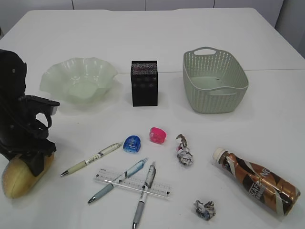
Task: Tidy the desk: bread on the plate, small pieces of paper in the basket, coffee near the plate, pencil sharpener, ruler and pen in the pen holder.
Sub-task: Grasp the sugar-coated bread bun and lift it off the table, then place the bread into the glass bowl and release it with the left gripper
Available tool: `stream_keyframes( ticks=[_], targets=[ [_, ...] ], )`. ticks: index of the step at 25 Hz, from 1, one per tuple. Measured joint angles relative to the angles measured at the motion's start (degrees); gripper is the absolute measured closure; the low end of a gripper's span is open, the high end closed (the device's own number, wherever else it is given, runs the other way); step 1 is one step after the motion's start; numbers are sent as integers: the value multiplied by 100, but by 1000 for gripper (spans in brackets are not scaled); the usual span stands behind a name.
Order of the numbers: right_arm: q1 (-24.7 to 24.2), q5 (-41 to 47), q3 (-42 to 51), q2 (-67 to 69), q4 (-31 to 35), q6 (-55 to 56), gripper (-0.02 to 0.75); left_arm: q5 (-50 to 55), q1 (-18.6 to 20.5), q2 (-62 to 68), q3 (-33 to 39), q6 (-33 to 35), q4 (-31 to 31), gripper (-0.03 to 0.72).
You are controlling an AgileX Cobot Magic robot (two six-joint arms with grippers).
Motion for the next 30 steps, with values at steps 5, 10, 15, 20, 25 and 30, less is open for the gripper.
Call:
stream_keyframes(
  ticks=[5,10,15,20,25,30],
  targets=[
    [0,0,0,0,-63,0,186,194,0,0,-14,-198,-20,333],
    [0,-9,0,0,-63,0,186,1053,0,13,-490,-307,-31,342],
    [0,-9,0,0,-63,0,186,1482,0,13,-1173,-320,-228,344],
    [0,-9,0,0,-63,0,186,1542,0,13,-1533,-320,-846,344],
    [0,-9,0,0,-63,0,186,1609,0,13,-2036,-320,-927,344],
    [0,-9,0,0,-63,0,186,1623,0,13,-2963,-320,-793,344]
  ],
)
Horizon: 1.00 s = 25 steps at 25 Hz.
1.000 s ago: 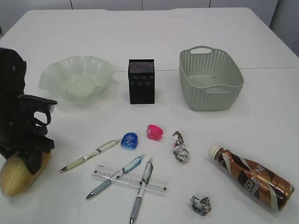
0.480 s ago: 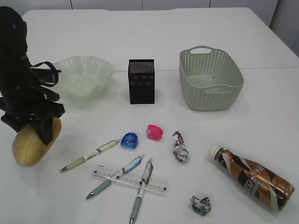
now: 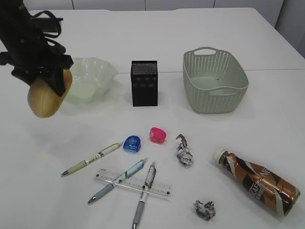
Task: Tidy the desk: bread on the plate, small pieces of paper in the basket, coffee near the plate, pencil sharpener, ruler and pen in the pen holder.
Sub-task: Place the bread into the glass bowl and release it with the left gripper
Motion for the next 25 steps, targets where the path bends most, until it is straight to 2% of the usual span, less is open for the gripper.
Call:
stream_keyframes(
  ticks=[4,14,22,25],
  targets=[
    [0,0,0,0,0,0,186,-641,0,0,-458,-4,247,344],
    [0,66,0,0,0,0,186,-3543,10,230,-490,-17,720,344],
    [0,218,0,0,0,0,186,-4754,218,1083,-490,-17,780,344],
    [0,228,0,0,0,0,186,-4919,282,1298,-490,-26,780,345]
  ],
)
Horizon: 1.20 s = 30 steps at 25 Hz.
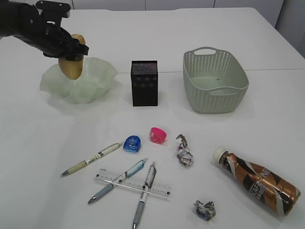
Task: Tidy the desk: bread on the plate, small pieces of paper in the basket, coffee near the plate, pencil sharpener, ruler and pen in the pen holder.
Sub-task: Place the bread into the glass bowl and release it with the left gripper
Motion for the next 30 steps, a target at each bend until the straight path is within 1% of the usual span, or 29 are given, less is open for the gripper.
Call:
stream_keyframes(
  ticks=[7,14,17,19,21,22,25,30],
  targets=[
    [0,114,0,0,0,0,186,-192,22,343,0,0,-58,345],
    [0,125,0,0,0,0,186,-235,48,403,0,0,-70,336],
    [0,191,0,0,0,0,186,-235,48,403,0,0,-70,269],
    [0,248,0,0,0,0,186,-235,48,403,0,0,-70,192],
    [0,260,0,0,0,0,186,-235,48,403,0,0,-70,131],
    [0,260,0,0,0,0,186,-235,61,403,0,0,-70,112],
    [0,264,0,0,0,0,186,-235,96,403,0,0,-70,92],
    [0,264,0,0,0,0,186,-203,120,403,0,0,-70,89]
  ],
)
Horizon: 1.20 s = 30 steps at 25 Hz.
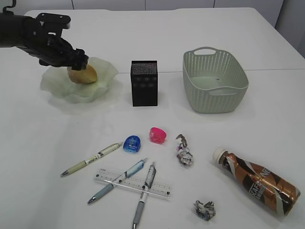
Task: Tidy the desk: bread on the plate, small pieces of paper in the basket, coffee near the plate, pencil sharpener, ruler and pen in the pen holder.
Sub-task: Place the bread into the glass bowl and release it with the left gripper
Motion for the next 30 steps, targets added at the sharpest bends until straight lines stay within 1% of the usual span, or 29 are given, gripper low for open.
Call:
stream_keyframes(
  ticks=[8,11,15,19,24,30],
  targets=[
    [0,9,0,0,0,0,186,150,40,0,0,0,0,94],
    [0,9,0,0,0,0,186,515,53,0,-136,0,-49,97],
    [0,9,0,0,0,0,186,1037,53,0,-489,0,-76,102],
    [0,9,0,0,-12,0,186,1822,53,0,-954,0,-89,103],
    [0,-75,0,0,-47,0,186,3178,53,0,-1483,-4,-145,106],
    [0,-191,0,0,-47,0,186,4745,53,0,-1924,-13,-214,107]
  ],
)
